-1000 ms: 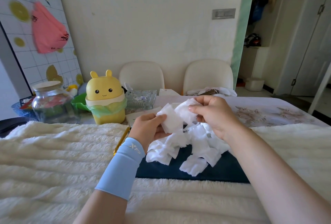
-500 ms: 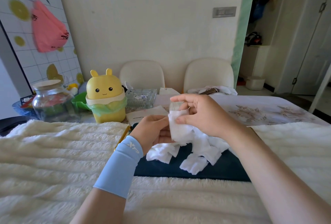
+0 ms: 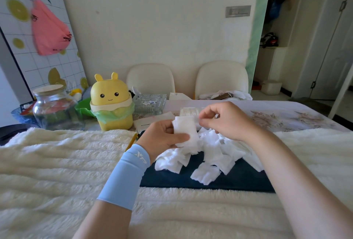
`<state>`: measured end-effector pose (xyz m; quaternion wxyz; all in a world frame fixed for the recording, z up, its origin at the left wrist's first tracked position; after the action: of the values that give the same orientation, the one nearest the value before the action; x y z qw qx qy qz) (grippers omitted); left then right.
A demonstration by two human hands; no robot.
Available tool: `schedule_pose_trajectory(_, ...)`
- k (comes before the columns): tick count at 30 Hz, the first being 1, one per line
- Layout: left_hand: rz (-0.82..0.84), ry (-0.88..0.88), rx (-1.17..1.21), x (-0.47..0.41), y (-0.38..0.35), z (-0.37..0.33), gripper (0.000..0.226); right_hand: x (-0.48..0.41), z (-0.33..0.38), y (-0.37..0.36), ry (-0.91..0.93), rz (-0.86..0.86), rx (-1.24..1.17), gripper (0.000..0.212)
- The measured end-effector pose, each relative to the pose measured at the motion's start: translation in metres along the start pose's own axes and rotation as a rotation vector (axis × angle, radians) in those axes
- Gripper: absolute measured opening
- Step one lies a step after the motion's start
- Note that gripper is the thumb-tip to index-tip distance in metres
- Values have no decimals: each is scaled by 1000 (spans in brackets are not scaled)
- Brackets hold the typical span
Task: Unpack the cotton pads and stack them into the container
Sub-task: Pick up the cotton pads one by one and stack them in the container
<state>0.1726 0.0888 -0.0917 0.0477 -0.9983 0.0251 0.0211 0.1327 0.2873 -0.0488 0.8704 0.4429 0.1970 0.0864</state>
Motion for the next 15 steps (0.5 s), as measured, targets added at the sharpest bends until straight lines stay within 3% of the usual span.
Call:
schedule_pose_trajectory(5, -30, 23, 98, 0, 2, 0, 25, 8, -8, -4, -21, 387, 443, 33)
schedule_pose_trajectory(9, -25, 52, 222, 0, -1, 1, 17, 12, -11, -21, -70, 549, 532, 65)
schedule_pose_trajectory(12, -71, 70, 291, -2, -1, 1, 15, 13, -7, -21, -57, 559, 530, 60)
schedule_pose_trajectory(15, -93, 81, 283, -4, 0, 3, 19, 13, -4, -14, -29, 536, 495, 34)
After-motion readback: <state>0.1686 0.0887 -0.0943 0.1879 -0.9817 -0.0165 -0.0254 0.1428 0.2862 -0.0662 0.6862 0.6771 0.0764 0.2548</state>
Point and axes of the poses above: each hand's wrist, its own x-axis away from the middle knuckle, its own y-axis out of the back of the hand, z = x × y, the point moved 3 cm from there along -x, towards the middle knuckle, and after that the axes turned 14 degrees about x, right-handed, at the moved point
